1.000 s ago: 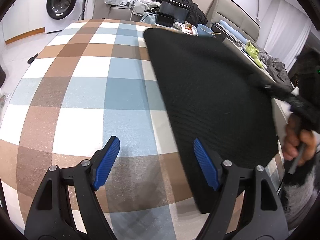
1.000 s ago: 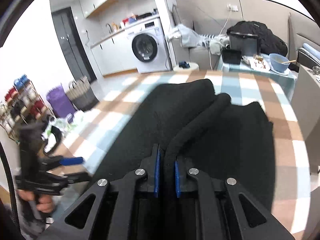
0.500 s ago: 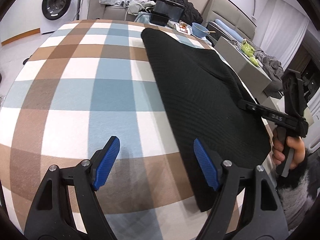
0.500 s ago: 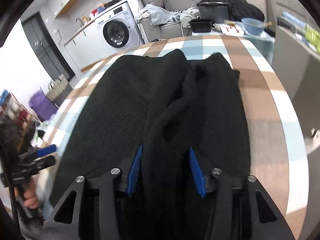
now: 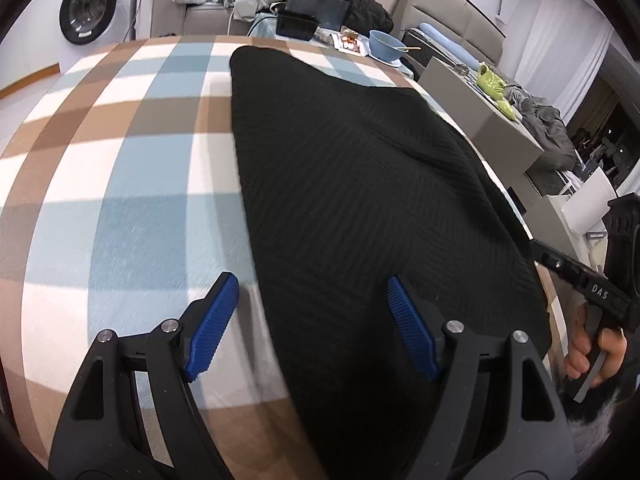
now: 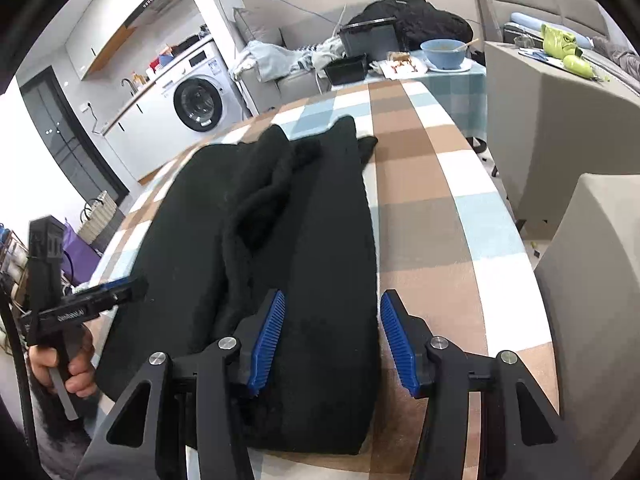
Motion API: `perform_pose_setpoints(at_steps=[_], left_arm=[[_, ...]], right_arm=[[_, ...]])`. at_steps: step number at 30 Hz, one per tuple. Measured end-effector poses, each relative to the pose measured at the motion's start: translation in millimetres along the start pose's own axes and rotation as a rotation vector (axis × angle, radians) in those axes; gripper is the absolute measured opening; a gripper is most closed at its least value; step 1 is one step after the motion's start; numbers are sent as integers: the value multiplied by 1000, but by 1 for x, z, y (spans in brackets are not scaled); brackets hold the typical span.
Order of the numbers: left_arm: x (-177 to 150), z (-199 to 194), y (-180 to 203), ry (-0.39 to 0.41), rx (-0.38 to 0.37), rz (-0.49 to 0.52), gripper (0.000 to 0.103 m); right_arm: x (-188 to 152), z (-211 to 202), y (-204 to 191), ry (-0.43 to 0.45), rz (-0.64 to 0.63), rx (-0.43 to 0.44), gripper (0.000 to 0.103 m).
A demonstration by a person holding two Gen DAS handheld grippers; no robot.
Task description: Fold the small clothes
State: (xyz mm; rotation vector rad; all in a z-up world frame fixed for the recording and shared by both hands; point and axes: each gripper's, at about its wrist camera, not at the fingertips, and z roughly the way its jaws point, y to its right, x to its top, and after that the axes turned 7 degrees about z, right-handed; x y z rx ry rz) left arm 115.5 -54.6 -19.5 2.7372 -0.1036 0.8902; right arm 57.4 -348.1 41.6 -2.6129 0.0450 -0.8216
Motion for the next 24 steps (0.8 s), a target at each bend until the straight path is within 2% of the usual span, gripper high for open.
perform_pose_setpoints(at_steps=[1, 3, 4, 5, 7, 12, 15, 19, 22, 24], left_arm=[[1, 1, 3, 7, -8, 10, 65], [3, 2, 7, 20, 4, 29, 50], [3, 1, 11, 26, 12, 51, 33], [3, 0, 13, 32, 19, 67, 26], [4, -3, 11, 40, 23, 62, 21], [-7, -15, -7, 52, 9, 36, 19], [-20, -31, -22, 57, 36, 32, 19], [-36, -54, -47, 70, 57, -4, 19], [-41, -65, -59, 73, 42, -35, 19], [-41, -72, -64, 85, 56, -47, 20]], right_arm=[[0, 1, -1, 2, -9, 2, 50], [1, 7, -5, -7, -20, 23, 34], [0, 11, -7, -24, -30, 34, 30], [-1, 15, -11, -37, -40, 39, 28], [-8, 17, -22, -34, -70, 27, 28], [-18, 19, -41, -37, -113, 5, 28], [-30, 15, -52, -73, -122, 66, 28], [-40, 10, -74, -165, -176, 161, 30], [-30, 2, -81, -101, -189, 136, 38], [-19, -2, -78, -51, -141, 146, 41]])
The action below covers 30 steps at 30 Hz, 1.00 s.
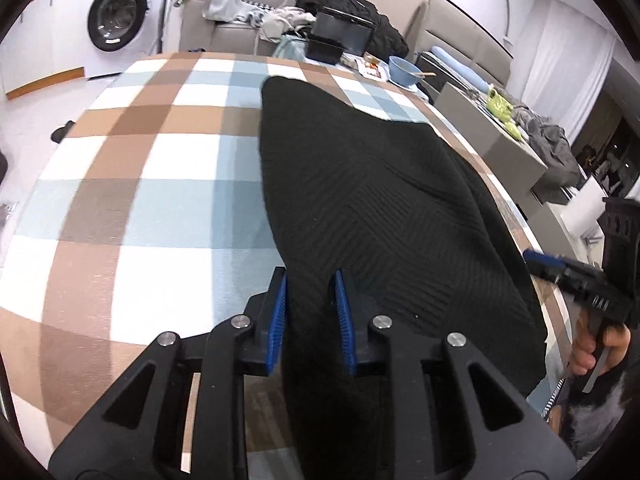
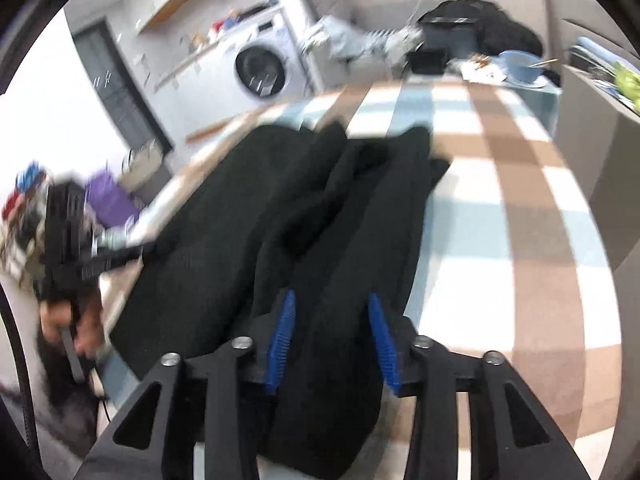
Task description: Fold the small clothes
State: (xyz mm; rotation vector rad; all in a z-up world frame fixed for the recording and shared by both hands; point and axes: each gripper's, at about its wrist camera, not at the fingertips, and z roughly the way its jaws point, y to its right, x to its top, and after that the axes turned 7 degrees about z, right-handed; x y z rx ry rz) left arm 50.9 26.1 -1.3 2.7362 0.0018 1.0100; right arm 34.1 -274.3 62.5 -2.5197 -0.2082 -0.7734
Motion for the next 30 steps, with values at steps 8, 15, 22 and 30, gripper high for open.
perform_pose_setpoints(at_steps=[8, 15, 22, 30], left_arm=[[8, -8, -13, 21, 9, -45, 40], [2, -4, -19, -14, 21, -70, 51], [2, -3, -14, -15, 26, -57, 51], [4, -8, -13, 2, 22, -52, 51]], right_arm=[[28, 24, -2, -25, 88, 82, 52], [32, 68, -5, -112, 196, 153, 52], [46, 81, -25, -64, 118, 52, 11], [58, 9, -39, 98, 26, 50, 9]])
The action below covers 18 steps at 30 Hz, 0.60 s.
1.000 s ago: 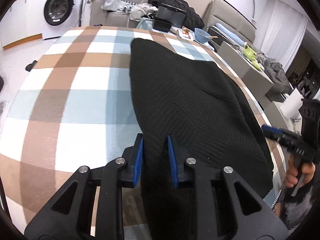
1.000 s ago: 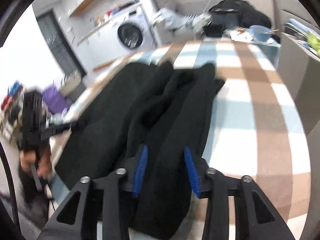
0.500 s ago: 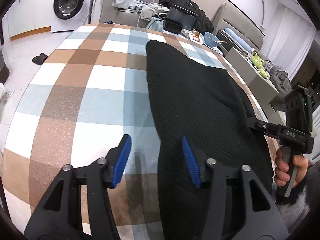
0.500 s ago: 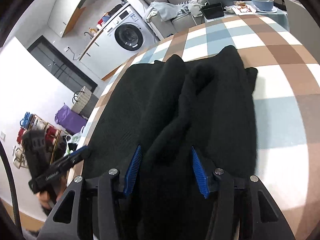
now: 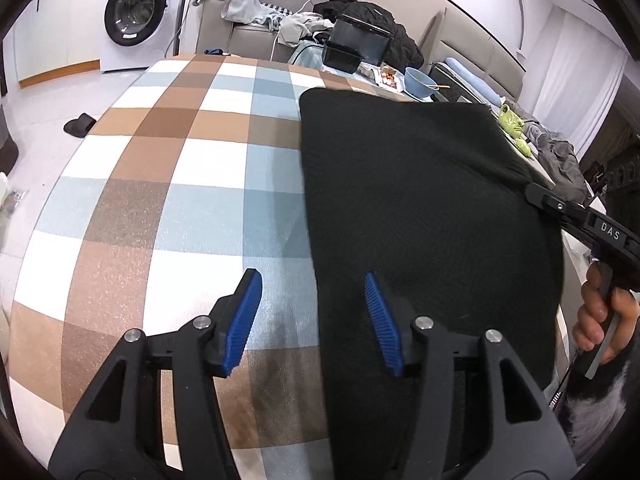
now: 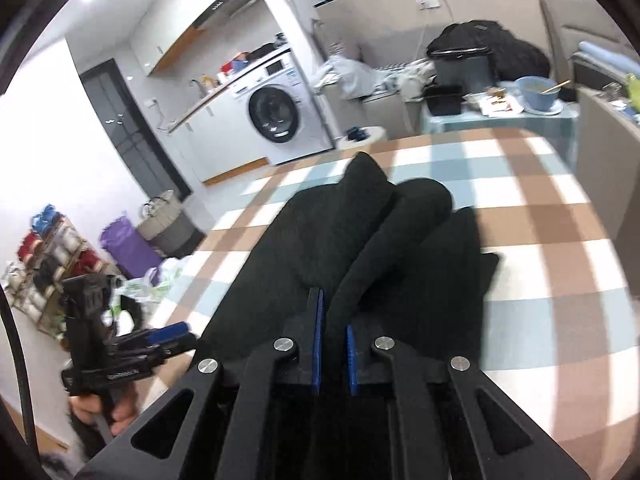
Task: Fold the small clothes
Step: 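Lift the folded sweater edge with the right gripper and open the left gripper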
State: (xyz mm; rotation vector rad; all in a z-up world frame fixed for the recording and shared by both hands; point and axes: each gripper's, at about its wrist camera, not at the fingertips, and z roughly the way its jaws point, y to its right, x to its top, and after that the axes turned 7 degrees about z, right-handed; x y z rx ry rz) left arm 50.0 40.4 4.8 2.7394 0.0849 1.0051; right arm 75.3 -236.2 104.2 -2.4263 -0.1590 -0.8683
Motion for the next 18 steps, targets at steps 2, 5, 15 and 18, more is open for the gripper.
perform_pose_setpoints(at_steps=[2, 5, 15, 18], left_arm=[[0, 2, 1, -7, -2, 1, 51], [0, -2, 4, 5, 1, 13, 51], [-1, -2, 6, 9, 1, 14, 51], [-1, 0, 7, 5, -3, 17, 51]], right_arm=[[-2, 12, 17, -25, 32, -64, 9], [-10, 41, 52, -113, 128, -84, 10], [0, 7, 33, 55, 46, -26, 5], [8, -9, 22, 111, 12, -31, 5]])
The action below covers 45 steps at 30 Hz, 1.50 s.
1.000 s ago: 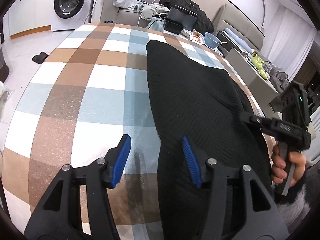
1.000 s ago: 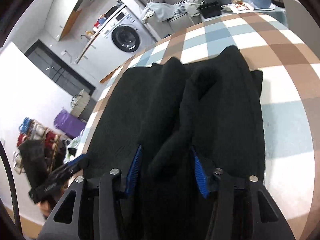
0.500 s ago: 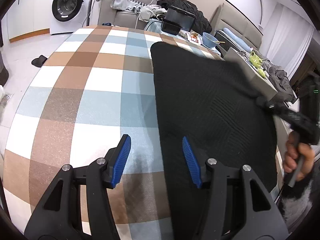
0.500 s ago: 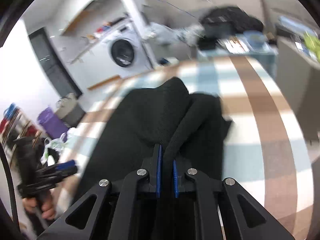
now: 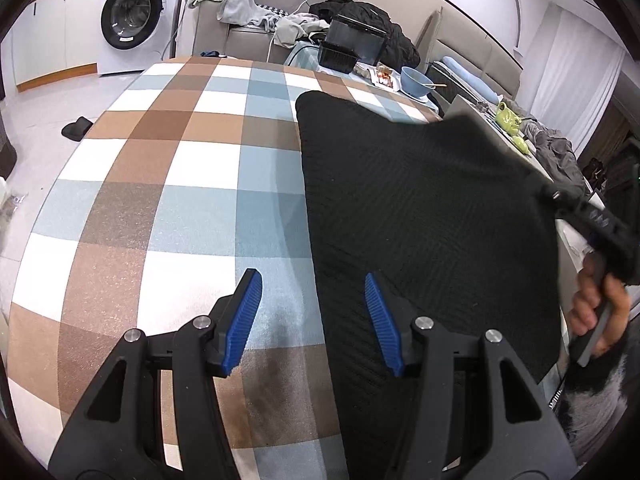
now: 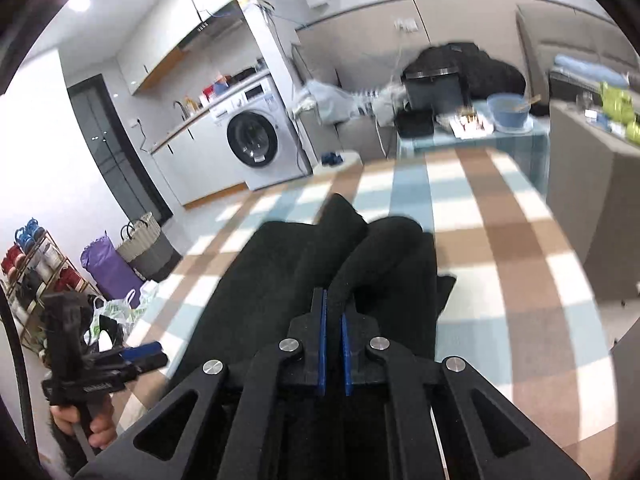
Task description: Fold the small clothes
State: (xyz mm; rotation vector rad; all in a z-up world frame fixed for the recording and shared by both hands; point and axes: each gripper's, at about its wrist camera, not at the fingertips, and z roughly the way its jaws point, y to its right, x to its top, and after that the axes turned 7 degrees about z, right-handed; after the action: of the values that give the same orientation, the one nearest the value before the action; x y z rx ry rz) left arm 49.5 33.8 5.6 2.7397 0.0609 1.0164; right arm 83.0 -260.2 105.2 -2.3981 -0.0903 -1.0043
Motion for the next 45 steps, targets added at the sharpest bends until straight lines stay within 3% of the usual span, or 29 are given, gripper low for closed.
perform_pose_setpoints(at_steps=[4, 7, 10, 15, 19, 22, 25, 27, 30, 33, 36, 39, 42, 45], left_arm=[[-3, 5, 1, -21, 1, -5, 51], [-2, 3, 3, -14, 4, 4, 51], [-1, -1, 4, -1, 0, 7, 51], [-4, 7, 7, -27, -5, 11, 51], [-6, 11, 10, -41, -9, 12, 51], [-5, 10, 9, -34, -7, 14, 51], [-5, 10, 6, -35, -7, 1, 51], [-5, 11, 4, -37, -7, -9, 51], [-5, 11, 6, -40, -16, 3, 51], [-5, 11, 11, -39, -22, 20, 51], [-6, 13, 17, -46, -28, 34, 51], [-8, 12, 22, -49, -32, 44, 51], [-8, 6, 27, -35, -34, 57, 51], [-7, 1, 31, -22, -35, 71, 53]], right_arm=[[-9, 26, 14, -65, 14, -110, 6], [-21, 58, 39, -220, 83, -179, 12], [-22, 53, 51, -205, 124, -132, 19], [-11, 55, 54, -192, 76, -147, 23], [-2, 76, 73, -195, 171, -122, 23], [5, 79, 79, -174, 201, -178, 26], [5, 69, 69, -134, 166, -244, 27], [0, 57, 58, -122, 121, -228, 31], [-21, 34, 41, -170, 54, -117, 39], [-55, 4, 18, -197, -74, -69, 39], [-80, -13, 8, -225, -125, -63, 39], [-105, -14, 6, -282, -179, -121, 39], [-110, -25, 11, -295, -164, -115, 39], [-100, -45, 11, -211, -163, -118, 40]])
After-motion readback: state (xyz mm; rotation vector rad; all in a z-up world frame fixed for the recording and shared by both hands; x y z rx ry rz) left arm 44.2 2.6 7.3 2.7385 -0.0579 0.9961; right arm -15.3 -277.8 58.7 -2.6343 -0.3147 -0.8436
